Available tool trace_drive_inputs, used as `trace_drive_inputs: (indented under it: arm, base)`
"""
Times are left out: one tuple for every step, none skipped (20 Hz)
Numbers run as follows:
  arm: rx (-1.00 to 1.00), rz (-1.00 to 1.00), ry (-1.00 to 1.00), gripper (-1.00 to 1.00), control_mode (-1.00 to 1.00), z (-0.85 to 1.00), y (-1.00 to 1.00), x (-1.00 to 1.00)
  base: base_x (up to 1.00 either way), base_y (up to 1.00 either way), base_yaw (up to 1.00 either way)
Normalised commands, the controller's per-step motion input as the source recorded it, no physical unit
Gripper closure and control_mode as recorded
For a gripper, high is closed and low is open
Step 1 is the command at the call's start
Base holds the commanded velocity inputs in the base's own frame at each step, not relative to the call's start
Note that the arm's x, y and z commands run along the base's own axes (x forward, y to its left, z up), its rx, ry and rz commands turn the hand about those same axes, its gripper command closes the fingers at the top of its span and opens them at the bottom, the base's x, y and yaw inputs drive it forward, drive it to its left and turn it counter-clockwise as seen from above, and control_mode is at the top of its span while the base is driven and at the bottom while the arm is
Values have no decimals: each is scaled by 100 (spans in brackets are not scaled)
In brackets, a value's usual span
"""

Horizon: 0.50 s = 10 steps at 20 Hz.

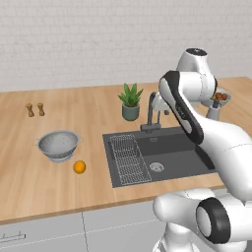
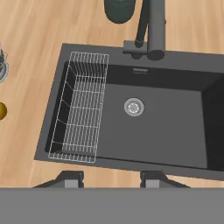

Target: Put the colander in the sink, put the banana, orange in the colander, and turn on the sink faucet and pour water over the colander.

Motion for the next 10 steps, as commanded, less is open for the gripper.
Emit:
trace_drive_inputs:
  arm:
    - [0,0,0,-100,-100,0,0,-12]
    - [0,0,-2,-100,-100,0,0,-34]
    - [0,0,-3,-100,-100,0,9,-39]
    - [-5,2,-10,-100,-100,0,36,-59]
    - [-10,8,-12,-100,-100,0,61,-80]
    - [-10,9,-11,-100,-100,0,63,-78]
    - [-10,11,-4,-100,-100,-6,70,-71]
    - [-13,12,-1,-100,-100,-18,86,-64]
    - [-15,11,0,-100,-100,-24,100,-54]
    - [-15,9,0,-100,-100,-26,100,-49]
  base:
    - [0,0,0]
    - [0,0,0]
    - [0,0,0]
    - [0,0,0]
    - [0,0,0]
    - [0,0,0]
    - [0,0,0]
    - [0,0,0]
    - [0,0,0]
    - [0,0,0]
